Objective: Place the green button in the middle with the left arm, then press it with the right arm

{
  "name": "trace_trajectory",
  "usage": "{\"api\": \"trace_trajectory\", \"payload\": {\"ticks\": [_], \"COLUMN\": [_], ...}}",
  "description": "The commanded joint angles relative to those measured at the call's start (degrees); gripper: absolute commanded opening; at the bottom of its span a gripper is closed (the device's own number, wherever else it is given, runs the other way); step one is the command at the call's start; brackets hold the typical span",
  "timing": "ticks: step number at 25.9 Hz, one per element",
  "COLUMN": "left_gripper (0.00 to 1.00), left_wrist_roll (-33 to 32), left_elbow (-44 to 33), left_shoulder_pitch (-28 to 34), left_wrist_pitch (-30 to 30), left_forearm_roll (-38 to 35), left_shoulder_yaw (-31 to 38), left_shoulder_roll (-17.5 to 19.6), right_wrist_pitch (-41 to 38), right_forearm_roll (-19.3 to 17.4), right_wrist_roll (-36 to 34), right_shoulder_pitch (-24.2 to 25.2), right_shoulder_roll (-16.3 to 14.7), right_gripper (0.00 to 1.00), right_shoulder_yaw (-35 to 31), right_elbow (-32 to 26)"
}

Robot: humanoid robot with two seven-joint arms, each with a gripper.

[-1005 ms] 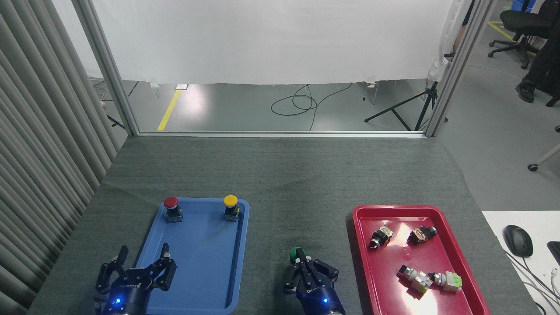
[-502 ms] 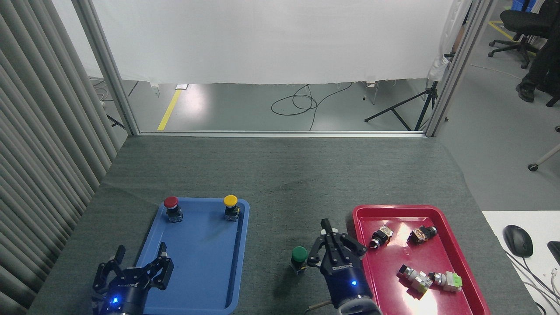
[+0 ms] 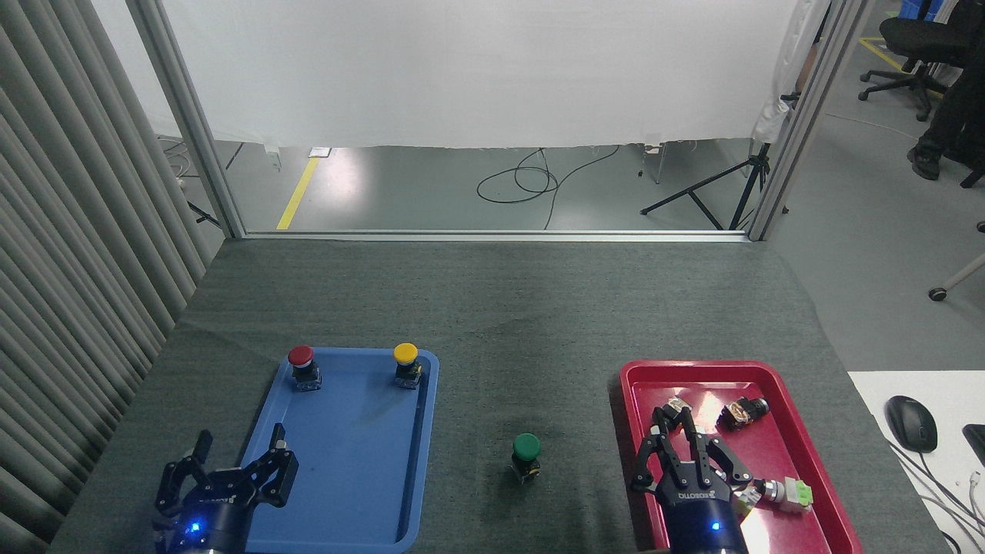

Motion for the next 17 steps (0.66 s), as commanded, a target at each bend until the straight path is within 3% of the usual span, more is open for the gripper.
{"api": "trace_trajectory", "payload": {"ticks": [1, 17], "left_gripper": [1.0, 0.99], "left_wrist_roll": [0.1, 1.0], "left_elbow": [0.0, -0.5], "left_shoulder_pitch": [0.0, 0.3], "left_wrist_pitch": [-0.1, -1.6], "left_forearm_roll": [0.0, -0.4], "left_shoulder_yaw": [-0.1, -0.7], "left_shoulder_roll": [-0.1, 0.4], "right_wrist_pitch": [-0.4, 0.1], "right_forearm_roll": [0.0, 0.1], "right_wrist_roll": [0.0, -0.2], "right_shoulder_pitch": [0.5, 1.5], "right_shoulder_roll": [-0.1, -1.0], "right_gripper": [1.0, 1.0], "right_shoulder_yaw": [-1.4, -1.7], "right_elbow": [-0.2, -0.4]}}
